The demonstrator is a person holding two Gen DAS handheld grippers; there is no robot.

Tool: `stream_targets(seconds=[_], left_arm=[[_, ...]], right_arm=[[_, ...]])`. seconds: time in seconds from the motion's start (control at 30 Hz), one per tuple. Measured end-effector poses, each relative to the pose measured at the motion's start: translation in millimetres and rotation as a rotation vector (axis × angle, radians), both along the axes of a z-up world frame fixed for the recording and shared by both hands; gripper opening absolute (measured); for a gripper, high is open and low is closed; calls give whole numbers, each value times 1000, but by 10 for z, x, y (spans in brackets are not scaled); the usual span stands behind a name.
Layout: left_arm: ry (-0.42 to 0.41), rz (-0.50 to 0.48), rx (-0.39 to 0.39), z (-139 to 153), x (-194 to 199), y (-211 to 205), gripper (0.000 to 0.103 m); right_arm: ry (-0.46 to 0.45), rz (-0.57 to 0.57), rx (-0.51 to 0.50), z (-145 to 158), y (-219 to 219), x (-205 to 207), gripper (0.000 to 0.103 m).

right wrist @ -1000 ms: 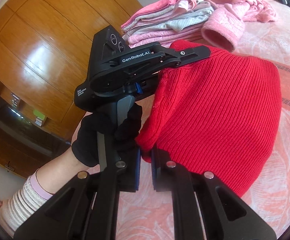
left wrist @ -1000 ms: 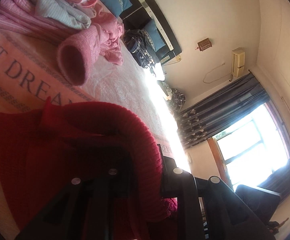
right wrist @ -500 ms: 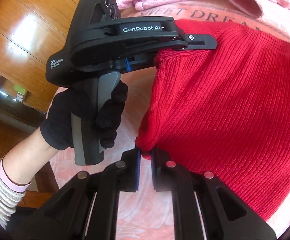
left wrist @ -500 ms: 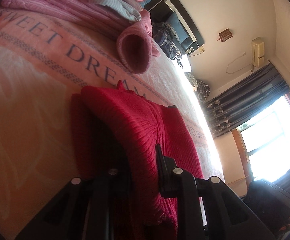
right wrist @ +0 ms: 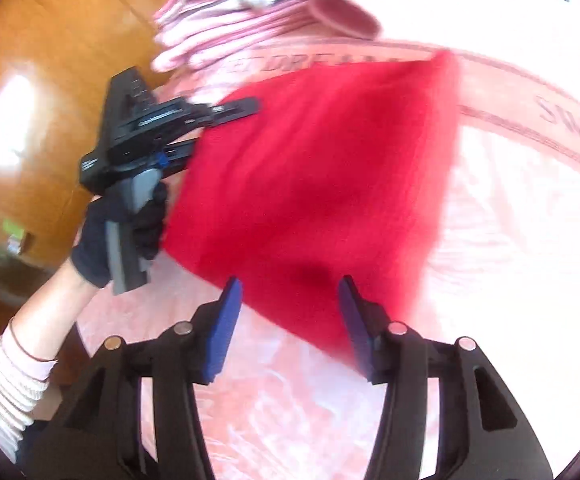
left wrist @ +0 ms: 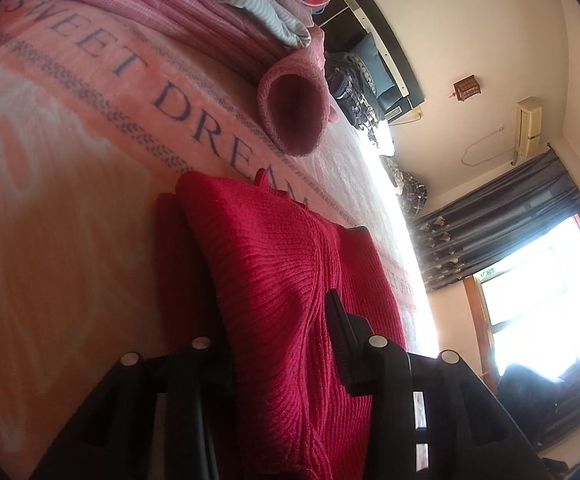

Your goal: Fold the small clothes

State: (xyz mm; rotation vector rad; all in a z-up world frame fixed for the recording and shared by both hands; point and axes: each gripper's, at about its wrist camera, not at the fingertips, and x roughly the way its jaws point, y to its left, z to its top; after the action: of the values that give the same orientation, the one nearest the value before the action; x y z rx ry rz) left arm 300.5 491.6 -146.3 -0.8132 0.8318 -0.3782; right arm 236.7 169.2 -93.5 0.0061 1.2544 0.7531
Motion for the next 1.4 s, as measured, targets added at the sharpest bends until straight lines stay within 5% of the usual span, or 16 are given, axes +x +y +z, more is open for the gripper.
stream_targets(seconds=[0.27,0.33,0.4,0.47,0.6,0.7,0.87,0.97,1.27,1.3,1.37,1.4], left_arm=[[10,-15,24,31,-13,-129,36],[12,-30,33,29,-17,-181,36],[12,-46,40,34,-28,-232,36],[9,-56,23,45,-46,-260,36],[25,-77,47,16,-92,-304,35],[42,-74,80,-66,-103,-281,32],[71,-72,90,35,-164,-241,32],[122,-83,101,102,-404,-278,44],[118,-99,206,185,-1176,-541,45],[124,-92,220,182,-1193,-556,43],[125,-83,204,170,-1215,-532,9],[130,-80,209,157,-1198,-503,8]], right_arm=[[219,-101,105,-467,-434,176,62],[228,-69,116,-487,-312,203,49],[201,-46,82,-455,-117,250,20],[170,-29,72,-364,-78,250,13],[101,-19,7,-260,-241,216,11],[127,-30,-30,-455,-259,196,11],[144,-10,35,-487,-237,184,16],[143,-7,56,-445,-282,172,20],[107,18,6,-427,-225,160,22],[101,20,-1,-422,-211,158,22],[85,27,-18,-415,-136,165,22],[79,31,-23,-415,-131,164,22]])
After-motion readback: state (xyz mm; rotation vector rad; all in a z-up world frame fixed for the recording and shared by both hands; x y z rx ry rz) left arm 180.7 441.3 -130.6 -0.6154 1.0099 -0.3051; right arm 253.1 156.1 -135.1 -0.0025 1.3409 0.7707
